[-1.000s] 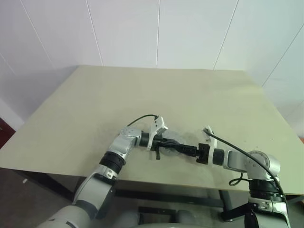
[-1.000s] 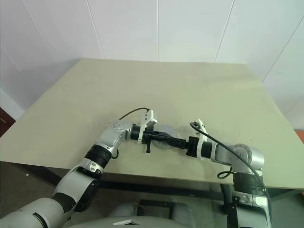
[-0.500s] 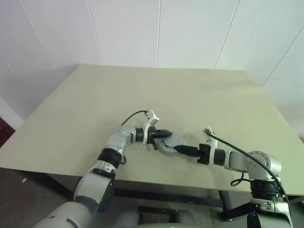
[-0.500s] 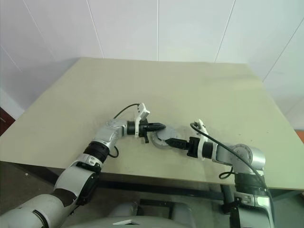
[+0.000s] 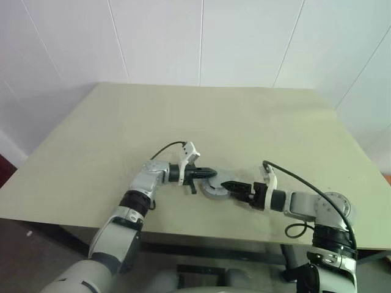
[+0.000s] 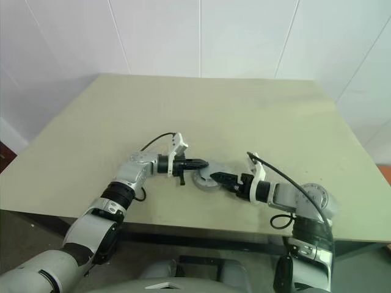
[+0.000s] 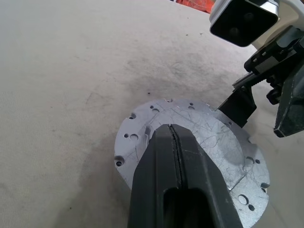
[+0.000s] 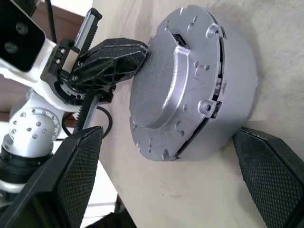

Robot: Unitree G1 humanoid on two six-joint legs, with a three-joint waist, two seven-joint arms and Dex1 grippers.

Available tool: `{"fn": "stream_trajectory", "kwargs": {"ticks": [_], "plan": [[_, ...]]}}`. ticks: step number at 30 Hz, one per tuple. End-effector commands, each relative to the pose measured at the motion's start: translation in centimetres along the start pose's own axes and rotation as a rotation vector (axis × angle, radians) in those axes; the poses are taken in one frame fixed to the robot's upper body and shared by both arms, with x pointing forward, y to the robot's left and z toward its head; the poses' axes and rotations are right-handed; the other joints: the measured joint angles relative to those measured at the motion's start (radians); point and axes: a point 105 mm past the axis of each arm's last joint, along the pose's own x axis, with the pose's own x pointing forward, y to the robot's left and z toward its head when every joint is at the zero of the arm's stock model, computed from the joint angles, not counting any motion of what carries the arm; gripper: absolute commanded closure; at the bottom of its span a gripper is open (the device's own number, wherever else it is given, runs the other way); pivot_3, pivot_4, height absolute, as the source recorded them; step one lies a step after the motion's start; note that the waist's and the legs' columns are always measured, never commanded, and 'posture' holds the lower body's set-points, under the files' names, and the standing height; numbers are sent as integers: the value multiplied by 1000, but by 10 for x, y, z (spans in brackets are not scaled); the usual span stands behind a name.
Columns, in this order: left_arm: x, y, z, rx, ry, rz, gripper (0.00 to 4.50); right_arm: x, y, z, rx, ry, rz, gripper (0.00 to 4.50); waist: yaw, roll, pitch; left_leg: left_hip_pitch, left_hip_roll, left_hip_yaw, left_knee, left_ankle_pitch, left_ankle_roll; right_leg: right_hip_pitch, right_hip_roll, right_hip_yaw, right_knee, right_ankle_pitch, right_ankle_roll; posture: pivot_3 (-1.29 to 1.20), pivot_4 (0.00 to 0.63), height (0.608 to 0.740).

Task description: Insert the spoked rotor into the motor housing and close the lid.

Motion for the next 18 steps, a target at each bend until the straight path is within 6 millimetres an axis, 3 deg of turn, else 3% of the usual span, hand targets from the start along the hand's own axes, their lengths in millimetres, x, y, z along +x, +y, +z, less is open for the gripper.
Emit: {"fn": "stream_trajectory", "kwargs": {"ticks": [1,6,9,18], "plan": [[7,-7,-10,-10,39,-26,4500,18,18,-8,19,57,91,617,-4,1,0,0,0,0,0,0,0,0,0,0,0,0,0,0,0,740],[9,-6,-10,-9,37,-21,4500,11,13,-1,44,44,87,2281,-17,3,1,-1,-1,0,0,0,0,0,0,0,0,0,0,0,0,740],[9,-6,-11,-9,35,-19,4500,8,13,-2,51,54,102,3059,-18,4,1,0,-1,0,0,0,0,1,-1,0,0,0,0,0,0,740],[7,-2,-6,-14,-2,12,4500,8,9,8,102,8,96,3162,-19,6,2,0,-1,1,1,0,0,1,1,0,0,0,1,0,0,740]]}}
